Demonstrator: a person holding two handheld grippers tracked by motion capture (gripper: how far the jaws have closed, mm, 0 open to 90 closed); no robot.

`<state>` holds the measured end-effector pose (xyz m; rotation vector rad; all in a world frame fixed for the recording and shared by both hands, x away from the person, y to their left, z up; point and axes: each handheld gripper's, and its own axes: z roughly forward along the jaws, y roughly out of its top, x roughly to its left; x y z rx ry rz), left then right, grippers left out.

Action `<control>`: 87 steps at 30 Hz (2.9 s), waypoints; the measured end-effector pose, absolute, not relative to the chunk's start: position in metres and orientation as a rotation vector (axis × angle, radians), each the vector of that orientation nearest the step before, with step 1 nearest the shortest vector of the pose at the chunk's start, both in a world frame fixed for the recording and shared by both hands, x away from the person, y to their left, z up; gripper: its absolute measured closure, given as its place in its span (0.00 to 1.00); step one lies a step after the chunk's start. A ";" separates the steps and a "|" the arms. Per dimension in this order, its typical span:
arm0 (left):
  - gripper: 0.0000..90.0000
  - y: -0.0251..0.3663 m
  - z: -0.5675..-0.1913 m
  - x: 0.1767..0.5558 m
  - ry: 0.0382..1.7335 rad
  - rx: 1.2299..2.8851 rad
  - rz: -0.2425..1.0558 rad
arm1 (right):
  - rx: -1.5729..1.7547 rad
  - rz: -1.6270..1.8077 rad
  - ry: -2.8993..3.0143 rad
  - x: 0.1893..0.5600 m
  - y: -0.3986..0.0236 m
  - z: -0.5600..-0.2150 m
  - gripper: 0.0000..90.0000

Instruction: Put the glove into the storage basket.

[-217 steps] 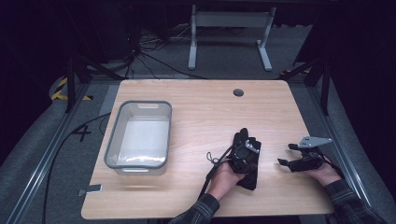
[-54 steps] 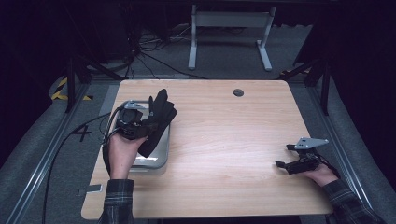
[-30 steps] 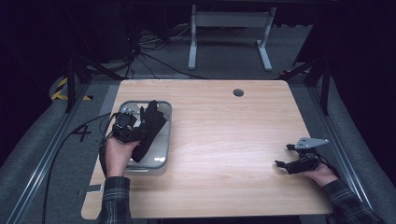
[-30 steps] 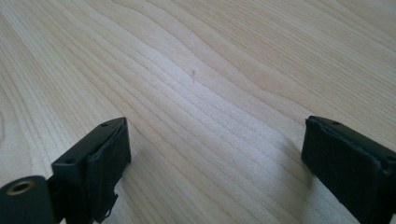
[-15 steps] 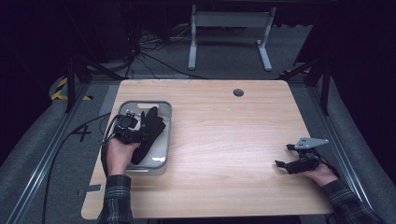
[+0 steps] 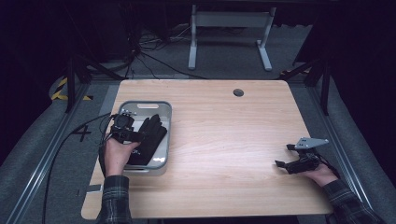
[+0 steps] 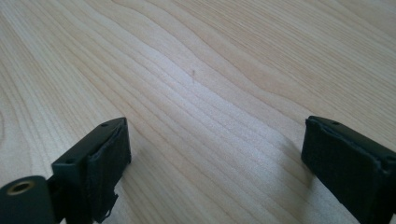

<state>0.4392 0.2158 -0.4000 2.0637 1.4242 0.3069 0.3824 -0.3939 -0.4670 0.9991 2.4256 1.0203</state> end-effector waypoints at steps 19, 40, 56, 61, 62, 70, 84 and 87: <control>0.21 0.170 -0.369 0.426 1.229 2.028 0.294 | 1.000 1.018 2.425 0.383 -0.394 -0.467 0.09; 0.20 0.102 -0.357 0.415 1.041 2.046 0.266 | 1.000 1.018 2.425 0.383 -0.394 -0.467 0.09; 0.19 0.054 -0.374 0.404 0.958 2.093 0.228 | 1.000 1.018 2.425 0.383 -0.394 -0.467 0.09; 0.18 0.036 -0.383 0.399 0.933 2.114 0.217 | 1.000 1.018 2.425 0.383 -0.394 -0.467 0.09; 0.18 0.032 -0.385 0.399 0.927 2.121 0.213 | 1.000 1.018 2.425 0.383 -0.394 -0.467 0.09; 0.17 0.010 -0.403 0.392 0.887 2.148 0.204 | 1.000 1.018 2.426 0.383 -0.394 -0.467 0.09; 0.14 -0.015 -0.432 0.377 0.860 2.195 0.214 | 0.997 1.018 2.427 0.383 -0.394 -0.467 0.09; 0.11 -0.019 -0.437 0.375 0.861 2.200 0.219 | 0.997 1.018 2.427 0.383 -0.394 -0.467 0.09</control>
